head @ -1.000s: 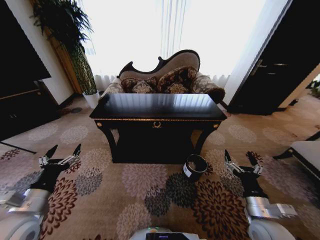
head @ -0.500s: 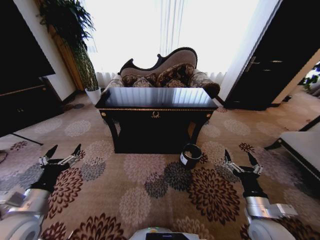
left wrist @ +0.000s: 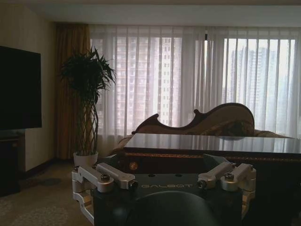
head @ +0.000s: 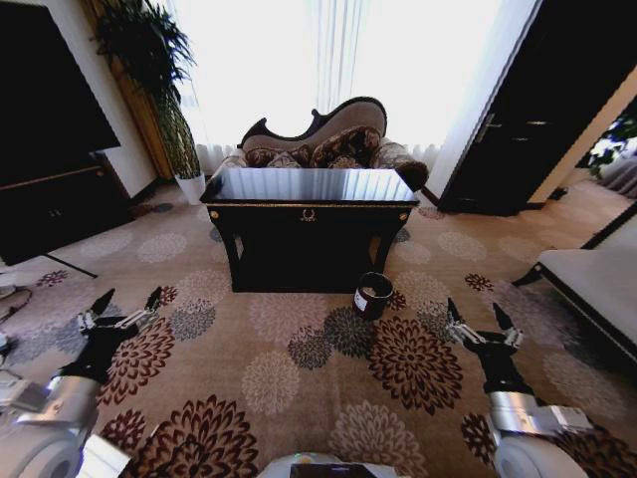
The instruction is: Move to the front of the table and place the trash on the table into the trash bin.
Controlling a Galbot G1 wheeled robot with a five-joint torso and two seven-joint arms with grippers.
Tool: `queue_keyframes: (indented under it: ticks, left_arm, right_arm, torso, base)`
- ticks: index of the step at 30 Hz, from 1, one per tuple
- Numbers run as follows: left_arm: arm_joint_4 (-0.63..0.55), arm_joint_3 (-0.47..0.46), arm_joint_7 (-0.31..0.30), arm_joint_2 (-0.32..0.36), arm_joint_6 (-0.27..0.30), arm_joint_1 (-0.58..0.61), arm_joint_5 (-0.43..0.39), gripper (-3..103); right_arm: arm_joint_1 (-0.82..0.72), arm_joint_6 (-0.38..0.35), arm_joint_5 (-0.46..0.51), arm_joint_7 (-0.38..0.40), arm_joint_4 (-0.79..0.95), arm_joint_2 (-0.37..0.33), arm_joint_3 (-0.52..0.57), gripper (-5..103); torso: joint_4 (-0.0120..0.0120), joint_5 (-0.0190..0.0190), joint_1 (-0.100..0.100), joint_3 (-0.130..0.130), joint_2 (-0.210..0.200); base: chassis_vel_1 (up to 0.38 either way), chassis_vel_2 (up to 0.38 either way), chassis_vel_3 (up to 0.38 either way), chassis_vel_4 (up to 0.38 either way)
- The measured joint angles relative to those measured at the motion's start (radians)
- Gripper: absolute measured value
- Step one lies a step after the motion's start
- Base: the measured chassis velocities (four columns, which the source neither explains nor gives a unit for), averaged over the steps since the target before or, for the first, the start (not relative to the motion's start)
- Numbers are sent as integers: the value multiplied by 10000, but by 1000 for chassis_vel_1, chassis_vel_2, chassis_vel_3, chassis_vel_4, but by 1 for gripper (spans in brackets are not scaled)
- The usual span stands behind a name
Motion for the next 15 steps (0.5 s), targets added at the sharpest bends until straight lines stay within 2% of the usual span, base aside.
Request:
queue_keyframes:
  ticks: [15]
  left_arm:
    - [0, -1, 0, 0, 0, 2, 0, 100]
  right_arm:
    - [-2, 0, 0, 0, 0, 0, 0, 100]
  torso:
    - [0, 0, -15, -5, 6]
  base:
    - [-5, 2, 3, -4]
